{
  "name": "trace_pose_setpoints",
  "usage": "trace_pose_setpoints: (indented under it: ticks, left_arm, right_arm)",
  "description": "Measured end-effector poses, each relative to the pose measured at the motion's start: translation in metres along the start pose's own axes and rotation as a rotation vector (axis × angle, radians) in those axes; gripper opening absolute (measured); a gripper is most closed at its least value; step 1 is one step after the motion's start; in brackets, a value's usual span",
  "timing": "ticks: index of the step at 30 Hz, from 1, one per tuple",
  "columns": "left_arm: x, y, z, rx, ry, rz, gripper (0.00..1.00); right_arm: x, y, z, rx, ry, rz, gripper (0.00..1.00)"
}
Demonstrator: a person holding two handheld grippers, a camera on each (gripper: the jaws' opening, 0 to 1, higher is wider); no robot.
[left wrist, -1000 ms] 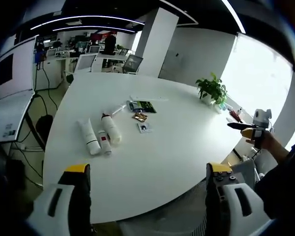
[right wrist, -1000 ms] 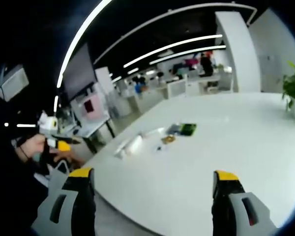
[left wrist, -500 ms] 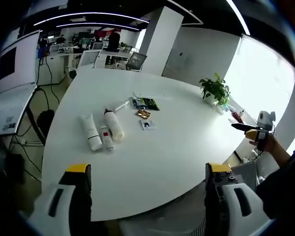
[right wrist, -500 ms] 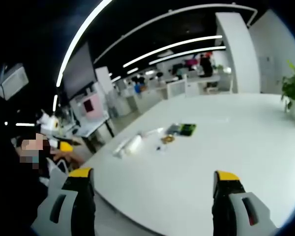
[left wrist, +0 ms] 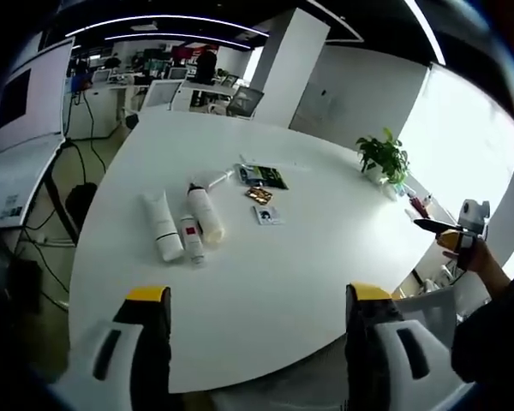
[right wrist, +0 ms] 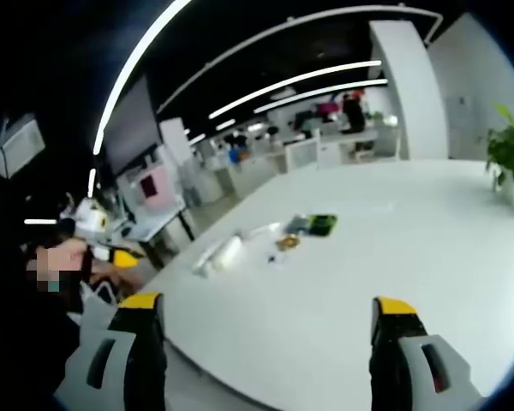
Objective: Arrange the skincare products in the storage area until every visible bottle or jar stands upright without overlapping.
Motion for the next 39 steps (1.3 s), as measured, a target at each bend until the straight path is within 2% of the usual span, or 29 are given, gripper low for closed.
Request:
trace_pose_setpoints:
  ticks: [6, 17, 30, 39]
  left_arm:
    - [-0.002, 0.005, 0.008, -0.009, 0.012, 0.006, 0.77]
    - [-0.003, 0.015, 0.021, -0.006, 0.04, -0.002, 0.7]
    - [-0.006, 0.032, 0.035, -0.037, 0.06, -0.013, 0.67]
    - [-0.013, 0.043, 0.048, -0.052, 0.059, -0.042, 0.64]
  right_arm:
    - [-0.003, -0.002, 0.002, 0.003, -0.016, 0.017, 0.99]
    - [0.002, -0.006, 0.004, 0.017, 0.003, 0.033, 0.98]
    - [0.0, -0.011, 0.015, 0.011, 0.009, 0.043, 0.98]
    - [0.005, -0.012, 0.02, 0.006, 0.021, 0.057, 0.98]
Point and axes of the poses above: the point that each gripper's makers call its tool centre point, and the gripper's own axes: z roughly forward along the fingers, y roughly to its left, x roughly out of its underside, the point moved 3 cm from there along -z, roughly backward along the fingers, and after that the axes turned 13 degrees about -x, right-handed, at the moved point
